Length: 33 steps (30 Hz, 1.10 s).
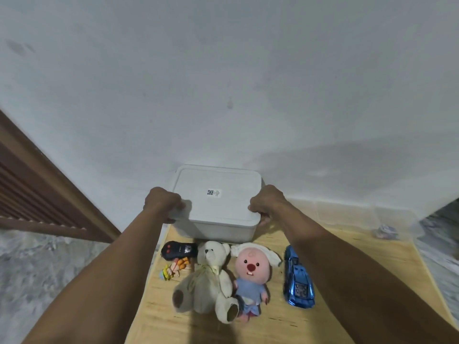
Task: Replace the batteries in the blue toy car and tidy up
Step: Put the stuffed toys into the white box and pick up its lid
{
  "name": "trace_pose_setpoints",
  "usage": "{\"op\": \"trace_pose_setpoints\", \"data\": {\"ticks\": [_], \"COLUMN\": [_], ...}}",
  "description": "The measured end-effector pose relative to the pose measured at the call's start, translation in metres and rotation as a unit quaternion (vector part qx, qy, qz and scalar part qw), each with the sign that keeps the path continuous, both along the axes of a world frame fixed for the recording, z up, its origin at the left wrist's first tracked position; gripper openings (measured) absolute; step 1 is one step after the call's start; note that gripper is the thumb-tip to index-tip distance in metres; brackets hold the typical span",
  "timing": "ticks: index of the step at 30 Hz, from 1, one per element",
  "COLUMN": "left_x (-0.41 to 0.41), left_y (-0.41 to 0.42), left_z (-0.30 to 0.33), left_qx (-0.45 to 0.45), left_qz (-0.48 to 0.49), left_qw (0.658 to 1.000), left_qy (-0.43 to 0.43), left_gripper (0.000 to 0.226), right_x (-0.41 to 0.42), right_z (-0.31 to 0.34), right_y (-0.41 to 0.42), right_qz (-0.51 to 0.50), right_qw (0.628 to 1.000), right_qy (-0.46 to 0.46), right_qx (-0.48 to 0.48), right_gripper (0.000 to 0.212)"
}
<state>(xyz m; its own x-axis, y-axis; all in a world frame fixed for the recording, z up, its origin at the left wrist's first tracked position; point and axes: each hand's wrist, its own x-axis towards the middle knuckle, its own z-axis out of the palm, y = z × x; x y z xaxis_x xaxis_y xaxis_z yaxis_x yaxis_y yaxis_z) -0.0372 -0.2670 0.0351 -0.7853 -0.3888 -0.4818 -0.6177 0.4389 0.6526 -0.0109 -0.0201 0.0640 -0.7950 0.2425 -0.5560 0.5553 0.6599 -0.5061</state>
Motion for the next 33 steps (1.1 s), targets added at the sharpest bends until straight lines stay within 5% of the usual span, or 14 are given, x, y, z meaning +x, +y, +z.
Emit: {"op": "trace_pose_setpoints", "data": {"ticks": [5,10,21,29,33], "left_x": [0.001,0.001,0.007,0.012,0.011], "left_y": [0.006,0.005,0.018,0.010,-0.003], "left_z": [-0.004,-0.001,0.006,0.018,0.039], "left_qx": [-0.060,-0.045,-0.151,-0.079,-0.081], "left_qz": [0.009,-0.013,-0.032,-0.018,-0.051], "left_qw": [0.998,0.999,0.987,0.997,0.995], "left_qy": [0.003,-0.008,-0.035,-0.009,0.019], "left_gripper": [0.016,0.019,0.024,0.030,0.044], "right_x": [-0.001,0.004,0.002,0.008,0.009], "right_z": [0.003,-0.001,0.011,0.015,0.025], "right_y": [-0.005,-0.009,-0.015,-0.007,0.002], "right_qz": [-0.002,0.023,0.088,0.075,0.032], "right_qw": [1.000,1.000,0.991,0.987,0.995], "right_qy": [-0.011,-0.014,-0.010,0.088,0.089], "right_qx": [-0.005,0.004,0.105,0.114,0.019], "right_gripper": [0.004,0.034,0.034,0.045,0.039]}}
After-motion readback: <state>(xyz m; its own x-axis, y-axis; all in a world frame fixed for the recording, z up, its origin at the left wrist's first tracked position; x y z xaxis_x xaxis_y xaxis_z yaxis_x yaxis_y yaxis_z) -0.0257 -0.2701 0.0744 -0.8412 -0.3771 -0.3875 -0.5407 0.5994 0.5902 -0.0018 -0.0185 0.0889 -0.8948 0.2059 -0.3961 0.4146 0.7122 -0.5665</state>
